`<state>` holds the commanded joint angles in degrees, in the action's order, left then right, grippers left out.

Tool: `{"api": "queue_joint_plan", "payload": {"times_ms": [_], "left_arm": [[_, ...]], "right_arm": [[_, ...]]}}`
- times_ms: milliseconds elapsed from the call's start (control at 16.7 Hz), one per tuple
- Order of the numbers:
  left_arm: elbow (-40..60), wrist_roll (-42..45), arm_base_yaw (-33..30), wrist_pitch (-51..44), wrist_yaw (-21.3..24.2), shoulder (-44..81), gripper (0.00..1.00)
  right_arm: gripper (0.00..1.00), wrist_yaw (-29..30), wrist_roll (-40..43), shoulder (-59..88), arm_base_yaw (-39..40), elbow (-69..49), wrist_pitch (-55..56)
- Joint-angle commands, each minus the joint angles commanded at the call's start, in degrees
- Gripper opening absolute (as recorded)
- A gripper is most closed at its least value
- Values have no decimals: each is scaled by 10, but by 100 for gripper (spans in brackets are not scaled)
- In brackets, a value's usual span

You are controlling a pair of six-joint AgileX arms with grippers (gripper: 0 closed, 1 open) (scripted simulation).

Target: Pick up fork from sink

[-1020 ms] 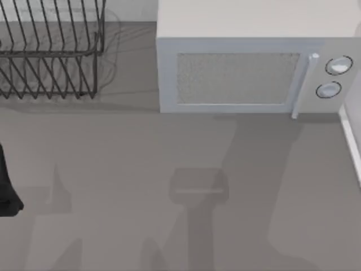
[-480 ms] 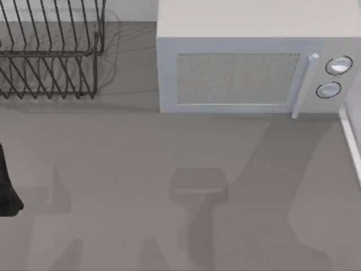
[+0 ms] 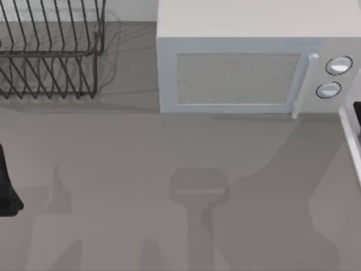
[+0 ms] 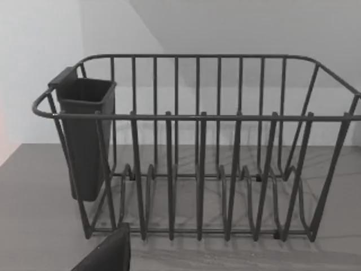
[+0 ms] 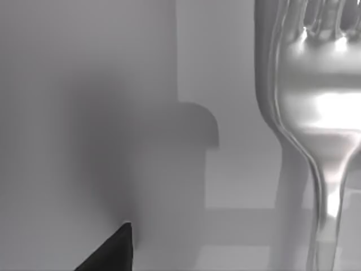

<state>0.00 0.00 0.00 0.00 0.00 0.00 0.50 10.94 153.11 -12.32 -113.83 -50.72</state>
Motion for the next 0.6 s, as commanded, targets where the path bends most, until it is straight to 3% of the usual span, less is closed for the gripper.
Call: {"api": "queue_joint_plan", "payload": {"times_ms": [180,600], "left_arm": [[0,0,0,0,0,0,100],[0,0,0,0,0,0,100]], "right_arm": [[100,0,0,0,0,0,0],[47,0,0,0,0,0,0]]}}
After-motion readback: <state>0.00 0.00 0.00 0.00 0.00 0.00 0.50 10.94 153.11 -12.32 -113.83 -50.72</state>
